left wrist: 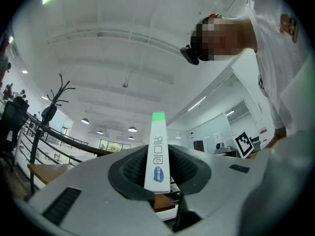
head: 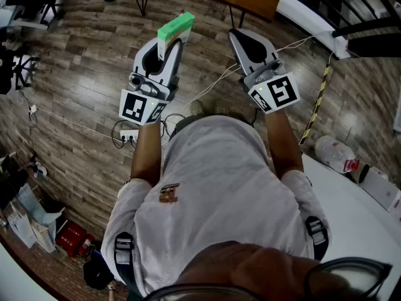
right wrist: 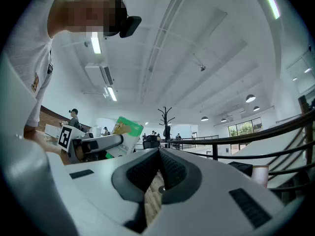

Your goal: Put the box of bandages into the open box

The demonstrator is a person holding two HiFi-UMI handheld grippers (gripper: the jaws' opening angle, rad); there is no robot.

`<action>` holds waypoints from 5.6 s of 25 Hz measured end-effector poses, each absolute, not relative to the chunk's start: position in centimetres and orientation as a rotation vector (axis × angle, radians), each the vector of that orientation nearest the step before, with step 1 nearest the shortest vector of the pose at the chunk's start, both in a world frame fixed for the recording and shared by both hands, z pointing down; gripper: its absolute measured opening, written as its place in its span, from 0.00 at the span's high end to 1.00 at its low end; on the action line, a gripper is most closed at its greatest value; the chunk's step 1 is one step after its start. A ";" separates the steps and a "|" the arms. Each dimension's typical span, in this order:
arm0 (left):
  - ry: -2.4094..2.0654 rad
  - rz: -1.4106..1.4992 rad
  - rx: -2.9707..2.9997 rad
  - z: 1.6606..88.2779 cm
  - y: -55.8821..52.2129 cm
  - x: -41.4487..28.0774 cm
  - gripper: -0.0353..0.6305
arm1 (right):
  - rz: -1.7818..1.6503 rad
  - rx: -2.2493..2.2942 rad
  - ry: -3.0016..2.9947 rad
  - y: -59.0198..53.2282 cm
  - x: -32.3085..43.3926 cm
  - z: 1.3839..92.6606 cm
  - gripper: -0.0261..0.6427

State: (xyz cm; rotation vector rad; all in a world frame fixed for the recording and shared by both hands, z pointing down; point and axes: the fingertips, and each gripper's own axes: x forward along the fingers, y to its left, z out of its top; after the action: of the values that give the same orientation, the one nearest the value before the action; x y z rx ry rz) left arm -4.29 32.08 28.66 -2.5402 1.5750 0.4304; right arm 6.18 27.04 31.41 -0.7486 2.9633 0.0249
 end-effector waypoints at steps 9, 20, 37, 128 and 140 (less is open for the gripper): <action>1.549 0.444 -2.564 29.1 32.0 -6.0 0.79 | 0.031 -0.768 2.973 27.4 4.4 31.7 0.91; 1.475 0.443 -2.584 28.9 31.3 -9.4 0.79 | 0.043 -0.836 2.977 27.6 1.7 32.1 0.91; 1.421 0.464 -2.570 28.3 28.3 -16.1 0.79 | 0.070 -0.897 2.984 25.9 -3.7 32.6 0.91; 0.960 -0.724 -2.830 47.2 -29.2 -7.5 0.79 | -0.059 -1.031 3.040 -27.9 1.1 37.7 0.91; 0.840 -0.968 -2.867 52.5 -30.6 -7.5 0.79 | -0.076 -1.051 3.045 -28.8 0.5 38.3 0.91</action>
State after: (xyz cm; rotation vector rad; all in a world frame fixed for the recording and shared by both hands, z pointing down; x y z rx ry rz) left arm -7.48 -30.57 52.53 -2.8666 0.8395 -0.9684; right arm 0.55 -28.81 38.32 -1.0509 3.0448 -0.0757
